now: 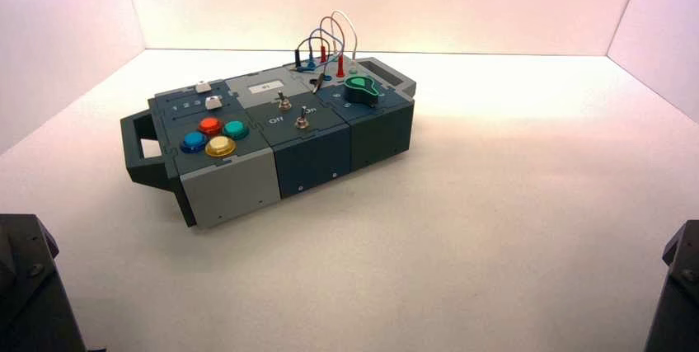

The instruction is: Flip the top switch on with the left gripper.

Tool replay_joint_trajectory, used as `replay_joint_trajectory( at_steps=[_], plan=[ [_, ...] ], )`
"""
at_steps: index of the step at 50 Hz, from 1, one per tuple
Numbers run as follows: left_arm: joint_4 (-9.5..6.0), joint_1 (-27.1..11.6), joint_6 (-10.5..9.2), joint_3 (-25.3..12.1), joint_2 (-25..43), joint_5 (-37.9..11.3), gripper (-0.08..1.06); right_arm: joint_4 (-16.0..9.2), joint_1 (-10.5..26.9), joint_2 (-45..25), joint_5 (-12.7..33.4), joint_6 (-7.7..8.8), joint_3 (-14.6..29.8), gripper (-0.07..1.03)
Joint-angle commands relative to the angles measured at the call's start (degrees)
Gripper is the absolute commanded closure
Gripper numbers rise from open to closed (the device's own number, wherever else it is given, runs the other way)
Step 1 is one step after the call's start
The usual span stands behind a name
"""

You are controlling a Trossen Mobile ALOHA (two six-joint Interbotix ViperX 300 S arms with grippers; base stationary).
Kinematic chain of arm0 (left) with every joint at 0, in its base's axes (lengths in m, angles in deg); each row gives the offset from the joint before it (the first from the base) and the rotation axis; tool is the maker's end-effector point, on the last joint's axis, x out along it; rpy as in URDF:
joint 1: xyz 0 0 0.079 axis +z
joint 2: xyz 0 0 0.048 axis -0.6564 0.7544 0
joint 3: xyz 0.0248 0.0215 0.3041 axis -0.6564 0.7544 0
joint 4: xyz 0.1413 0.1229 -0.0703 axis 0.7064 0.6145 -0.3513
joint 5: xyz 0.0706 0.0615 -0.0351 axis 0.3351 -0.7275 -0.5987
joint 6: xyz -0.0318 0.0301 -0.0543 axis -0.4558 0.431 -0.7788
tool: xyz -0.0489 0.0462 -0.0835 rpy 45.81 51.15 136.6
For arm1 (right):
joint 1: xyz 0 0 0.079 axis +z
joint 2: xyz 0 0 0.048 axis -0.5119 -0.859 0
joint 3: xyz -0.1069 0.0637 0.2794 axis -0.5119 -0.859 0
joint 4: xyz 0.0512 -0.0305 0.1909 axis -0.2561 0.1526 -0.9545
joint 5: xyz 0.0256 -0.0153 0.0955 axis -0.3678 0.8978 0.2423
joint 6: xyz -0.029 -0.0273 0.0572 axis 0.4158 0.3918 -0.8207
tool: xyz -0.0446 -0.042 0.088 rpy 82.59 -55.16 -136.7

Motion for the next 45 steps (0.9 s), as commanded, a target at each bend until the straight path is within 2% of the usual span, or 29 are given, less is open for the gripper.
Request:
replay_joint_trajectory(
  at_steps=[1, 8, 14, 18, 26, 35, 45],
  plan=[
    [-0.09, 0.4, -0.18, -1.1, 0.2, -0.2, 0.62, -0.2, 0.4, 0.4, 0.0, 0.26, 1.2, 0.62],
    [-0.09, 1.1, -0.70, -1.2, 1.8, -2.9, 0.62, -0.2, 1.1, -2.3, 1.8, 1.32, 3.3, 0.62],
    [-0.09, 3.0, -2.02, -2.1, 3.4, -8.1, 0.62, -0.1, 1.7, -5.1, 2.8, 2.64, 5.4, 0.61],
    [0.09, 4.2, -2.11, -2.6, 3.9, -11.2, 0.62, -0.1, 2.3, -7.4, 3.3, 3.60, 6.9, 0.60],
    [0.44, 6.2, -2.11, -2.4, 3.5, -12.5, 0.61, 0.0, 4.2, -12.3, 3.5, 4.92, 10.3, 0.60],
    [0.44, 8.6, -2.02, -3.2, 3.8, -15.3, 0.61, -0.1, 6.2, -19.2, 3.6, 5.27, 14.2, 0.58],
    [0.62, 9.3, -2.02, -3.8, 6.3, -19.2, 0.60, -0.2, 6.9, -26.6, 3.9, 5.10, 18.4, 0.58]
  ],
)
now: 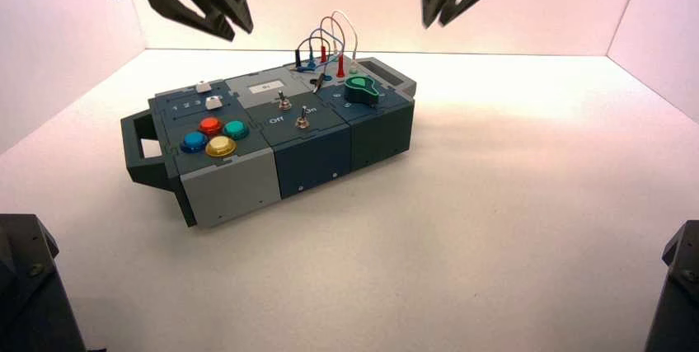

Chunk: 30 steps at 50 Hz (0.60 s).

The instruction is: Flip the top switch on with the left gripper.

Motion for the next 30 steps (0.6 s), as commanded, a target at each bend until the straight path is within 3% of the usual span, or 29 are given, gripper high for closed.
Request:
replay_joint_trajectory(
  at_steps=[1, 15, 20, 30],
  plan=[
    [0.18, 0.5, 0.09, -1.8, 1.2, -1.8, 0.60, -0.2, 0.7, -2.8, -0.2, 0.26, 4.0, 0.58],
    [0.26, 0.6, 0.09, -1.9, 1.9, -1.8, 0.60, -0.1, 1.5, -9.4, 0.0, 0.44, 8.3, 0.58],
    [0.00, 1.1, -1.41, -1.9, 2.0, -1.8, 0.59, 0.0, 1.8, -11.0, 0.5, 0.62, 10.0, 0.58],
    [0.00, 1.4, -4.39, -2.0, 2.3, -1.1, 0.59, 0.0, 2.0, -13.5, 2.6, 2.64, 12.8, 0.58]
  ],
)
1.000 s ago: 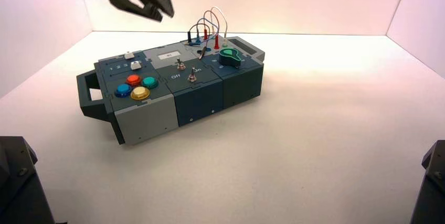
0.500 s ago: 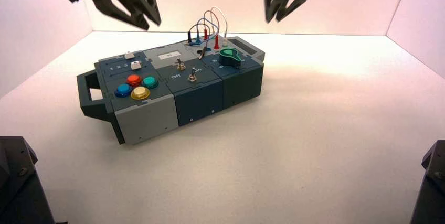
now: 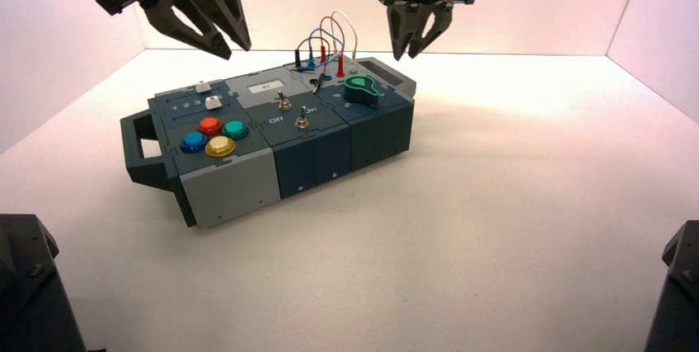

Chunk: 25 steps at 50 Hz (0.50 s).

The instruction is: Flip the top switch on with the left gripper.

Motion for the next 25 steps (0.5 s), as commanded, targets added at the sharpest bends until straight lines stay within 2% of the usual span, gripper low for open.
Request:
replay_joint_trajectory(
  at_steps=[1, 10, 25],
  plan=[
    [-0.18, 0.5, -1.76, -1.8, 0.1, 1.0, 0.59, -0.1, 0.4, -0.3, 1.0, 1.49, 2.9, 0.58],
    [-0.18, 0.4, -3.25, -2.0, 1.8, 1.6, 0.59, -0.1, 0.4, -2.9, 2.2, 3.16, 4.7, 0.58],
    [-0.35, 0.5, -3.69, -2.6, 2.2, 1.7, 0.59, 0.0, 0.4, -7.6, 5.7, 5.54, 9.4, 0.58]
  ],
)
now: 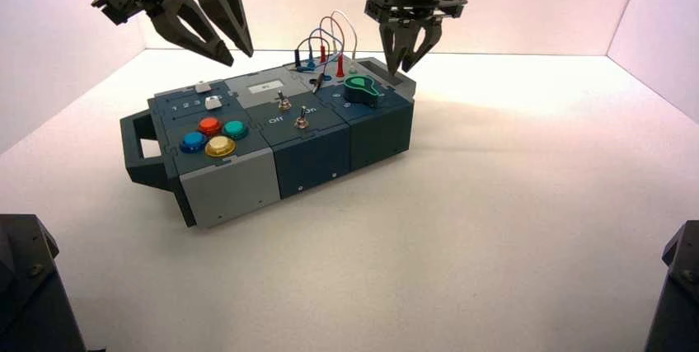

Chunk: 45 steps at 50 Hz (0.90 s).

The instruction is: Flip the top switch on with the left gripper.

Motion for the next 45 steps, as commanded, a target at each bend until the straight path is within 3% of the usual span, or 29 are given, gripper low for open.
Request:
replay_joint_trajectory(
  at_steps=[1, 5, 11, 22, 31, 41, 45],
  plan=[
    [-0.26, 0.4, -0.35, -2.0, -0.6, 0.3, 0.59, 0.0, 0.2, -0.8, 1.7, 1.14, 3.8, 0.58],
    [-0.26, 0.4, -0.62, -2.2, -0.6, 0.3, 0.59, 0.1, 0.2, -2.5, 3.0, 1.32, 5.7, 0.60],
    [-0.26, 0.4, -0.70, -1.8, -0.8, 0.4, 0.59, 0.2, -0.1, -5.0, 5.1, 1.23, 8.3, 0.79],
    [-0.35, 0.3, -1.05, -1.8, -1.0, 0.3, 0.59, 0.4, -1.3, -7.0, 6.1, 0.88, 11.4, 0.96],
    [-0.35, 0.4, -1.14, -1.5, -1.0, 0.0, 0.59, 2.0, -2.7, -6.4, 6.5, -1.32, 11.8, 0.98],
    [-0.35, 0.4, -1.14, -1.8, -0.6, 0.1, 0.59, 4.3, -3.9, -5.4, 8.9, -1.93, 11.3, 0.98],
    [-0.35, 0.3, -1.14, -1.8, -0.6, 0.0, 0.60, 5.4, -4.1, -4.8, 9.6, -2.99, 10.9, 0.98]
  ],
)
